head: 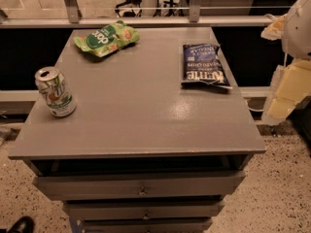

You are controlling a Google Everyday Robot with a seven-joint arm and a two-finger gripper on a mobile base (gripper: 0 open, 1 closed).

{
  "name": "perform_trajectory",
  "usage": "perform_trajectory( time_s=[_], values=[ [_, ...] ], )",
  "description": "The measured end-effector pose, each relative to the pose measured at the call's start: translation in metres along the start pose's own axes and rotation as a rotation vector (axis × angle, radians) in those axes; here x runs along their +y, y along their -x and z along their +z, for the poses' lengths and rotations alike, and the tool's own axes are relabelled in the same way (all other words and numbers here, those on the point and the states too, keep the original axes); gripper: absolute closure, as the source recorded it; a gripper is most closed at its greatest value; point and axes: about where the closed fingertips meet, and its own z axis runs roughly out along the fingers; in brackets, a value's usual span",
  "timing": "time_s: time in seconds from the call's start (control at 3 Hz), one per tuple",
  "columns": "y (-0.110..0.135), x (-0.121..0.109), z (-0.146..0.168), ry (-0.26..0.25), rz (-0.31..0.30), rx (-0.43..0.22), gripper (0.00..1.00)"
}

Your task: Move blue chip bag near 7up can

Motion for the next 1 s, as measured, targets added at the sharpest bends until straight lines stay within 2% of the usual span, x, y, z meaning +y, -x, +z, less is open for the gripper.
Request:
perform_trajectory(
  time_s=[0.33,0.67,1.0],
  values=[
    [0.0,0.0,0.0,-0.002,0.0,-0.001,0.0],
    [-0.003,-0.011,0.01,-0.019,0.017,-0.033,0.0],
    [-0.009,-0.045,0.035,-0.054,0.071,-0.117,0.0]
  ],
)
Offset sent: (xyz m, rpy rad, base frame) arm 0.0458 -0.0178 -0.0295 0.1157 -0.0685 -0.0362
